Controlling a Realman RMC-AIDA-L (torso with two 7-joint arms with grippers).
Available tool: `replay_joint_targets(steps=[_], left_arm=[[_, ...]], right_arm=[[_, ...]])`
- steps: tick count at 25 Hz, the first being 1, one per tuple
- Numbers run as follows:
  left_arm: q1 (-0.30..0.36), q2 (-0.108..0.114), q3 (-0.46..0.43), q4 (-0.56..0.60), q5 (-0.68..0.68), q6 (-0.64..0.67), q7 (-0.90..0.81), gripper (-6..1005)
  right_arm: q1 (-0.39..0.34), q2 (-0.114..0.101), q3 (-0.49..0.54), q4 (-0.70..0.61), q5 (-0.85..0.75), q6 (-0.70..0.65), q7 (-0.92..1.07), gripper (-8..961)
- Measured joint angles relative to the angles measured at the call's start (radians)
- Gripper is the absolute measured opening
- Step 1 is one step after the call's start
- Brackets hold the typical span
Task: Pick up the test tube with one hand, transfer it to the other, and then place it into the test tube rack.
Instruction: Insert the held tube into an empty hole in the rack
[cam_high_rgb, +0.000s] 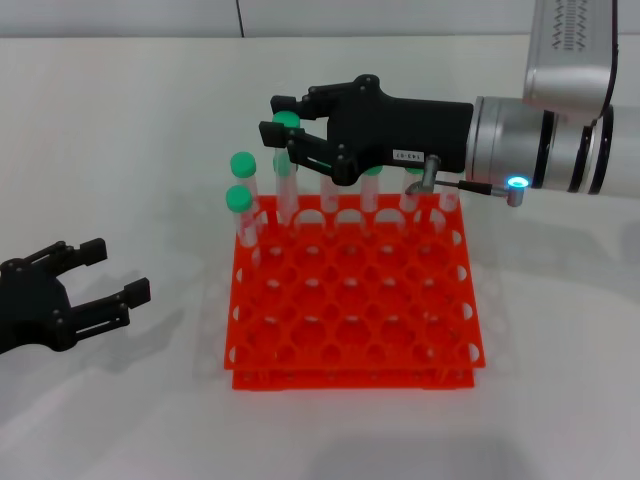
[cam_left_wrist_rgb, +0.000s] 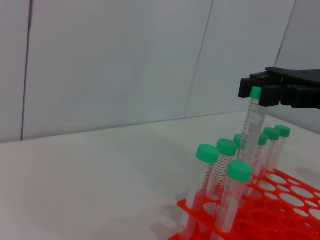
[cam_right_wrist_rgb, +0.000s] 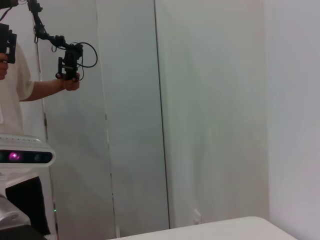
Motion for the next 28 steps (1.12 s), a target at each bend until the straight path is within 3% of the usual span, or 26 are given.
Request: replay_joint_targets(steps=[28], left_arm=[[-0.017,0.004,0.000,0.007,0.028,0.040,0.003,833]], right_arm=[[-0.057,0.000,-0.037,-0.005,0.031,-0.003,-0.014,324]])
